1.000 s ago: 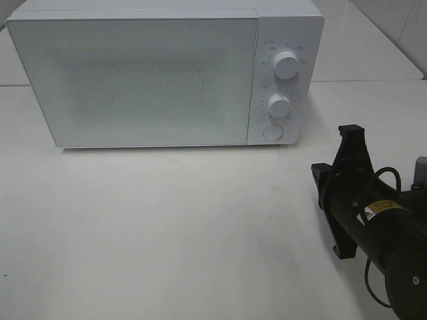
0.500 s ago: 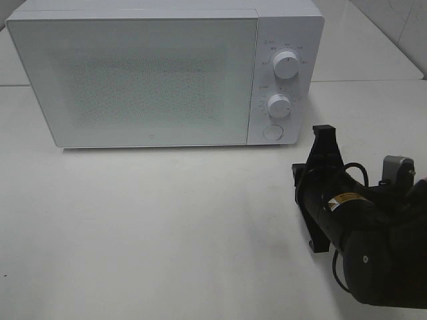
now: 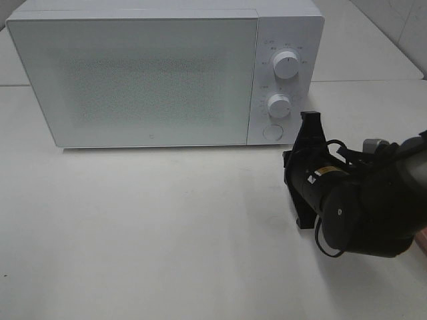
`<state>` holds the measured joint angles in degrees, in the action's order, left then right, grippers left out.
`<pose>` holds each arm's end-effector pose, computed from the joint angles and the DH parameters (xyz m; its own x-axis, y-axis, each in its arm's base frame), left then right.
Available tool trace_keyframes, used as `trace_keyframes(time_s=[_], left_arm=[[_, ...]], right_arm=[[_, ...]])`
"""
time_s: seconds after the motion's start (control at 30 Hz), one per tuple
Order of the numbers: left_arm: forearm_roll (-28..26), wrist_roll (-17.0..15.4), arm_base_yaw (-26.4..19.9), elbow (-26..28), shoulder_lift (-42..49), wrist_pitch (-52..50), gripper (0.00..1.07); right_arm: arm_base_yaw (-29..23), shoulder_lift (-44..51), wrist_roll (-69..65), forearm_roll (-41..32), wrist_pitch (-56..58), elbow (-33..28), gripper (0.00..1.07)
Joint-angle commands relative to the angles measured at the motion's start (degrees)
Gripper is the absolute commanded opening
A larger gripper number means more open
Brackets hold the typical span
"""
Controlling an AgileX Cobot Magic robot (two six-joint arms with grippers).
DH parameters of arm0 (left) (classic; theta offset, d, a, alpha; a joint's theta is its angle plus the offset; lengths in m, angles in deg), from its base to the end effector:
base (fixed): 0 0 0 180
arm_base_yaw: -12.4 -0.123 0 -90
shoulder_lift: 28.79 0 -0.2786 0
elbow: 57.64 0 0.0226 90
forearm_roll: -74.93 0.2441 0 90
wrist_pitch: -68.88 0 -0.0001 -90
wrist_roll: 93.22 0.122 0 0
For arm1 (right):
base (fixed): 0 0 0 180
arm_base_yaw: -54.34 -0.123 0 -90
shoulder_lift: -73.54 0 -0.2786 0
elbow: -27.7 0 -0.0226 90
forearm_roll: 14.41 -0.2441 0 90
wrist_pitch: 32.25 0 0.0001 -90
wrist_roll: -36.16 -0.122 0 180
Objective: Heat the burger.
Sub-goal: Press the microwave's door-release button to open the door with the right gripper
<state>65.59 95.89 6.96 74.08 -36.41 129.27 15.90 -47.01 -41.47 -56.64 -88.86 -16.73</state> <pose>0.0234 -0.0151 0.2625 -0.4319 0.0363 -0.9012 0.0663 0.9978 0.0084 0.2908 0.1434 0.0876 -0.0320 0.9992 -0.0252 0.3705 0.0353 0.9282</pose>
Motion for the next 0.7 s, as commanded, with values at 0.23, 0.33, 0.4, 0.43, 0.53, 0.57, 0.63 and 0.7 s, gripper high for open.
trace_keyframes(time_s=[0.23,0.33,0.4,0.43,0.53,0.57,0.63,0.7], left_arm=[[-0.2,-0.2,0.2,-0.2,1.4,-0.7,0.98],[-0.2,-0.2,0.2,-0.2,1.4,-0.7,0.98],[-0.2,-0.2,0.2,-0.2,1.4,-0.7,0.98],[-0.2,-0.2,0.2,-0.2,1.4,-0.7,0.98],[-0.2,-0.2,0.2,-0.2,1.4,-0.7,0.98],[-0.2,-0.2,0.2,-0.2,1.4,-0.7,0.98],[-0.2,-0.2,0.2,-0.2,1.4,-0.7,0.98],[-0.2,-0.2,0.2,-0.2,1.4,-0.7,0.98]], right_arm=[[5.3,-0.9,1.2,8.1,5.1,5.2,0.00],[6.3,-0.9,1.3,9.3,6.4,5.9,0.00],[7.1,-1.7,1.8,10.7,7.4,7.4,0.00],[7.1,-1.7,1.8,10.7,7.4,7.4,0.00],[7.1,-2.8,1.8,10.7,7.6,8.5,0.00],[7.1,-3.2,1.7,10.8,7.8,8.8,0.00],[7.1,-3.8,1.5,10.9,7.6,9.5,0.00],[7.1,-4.3,1.5,11.2,7.4,10.1,0.00]])
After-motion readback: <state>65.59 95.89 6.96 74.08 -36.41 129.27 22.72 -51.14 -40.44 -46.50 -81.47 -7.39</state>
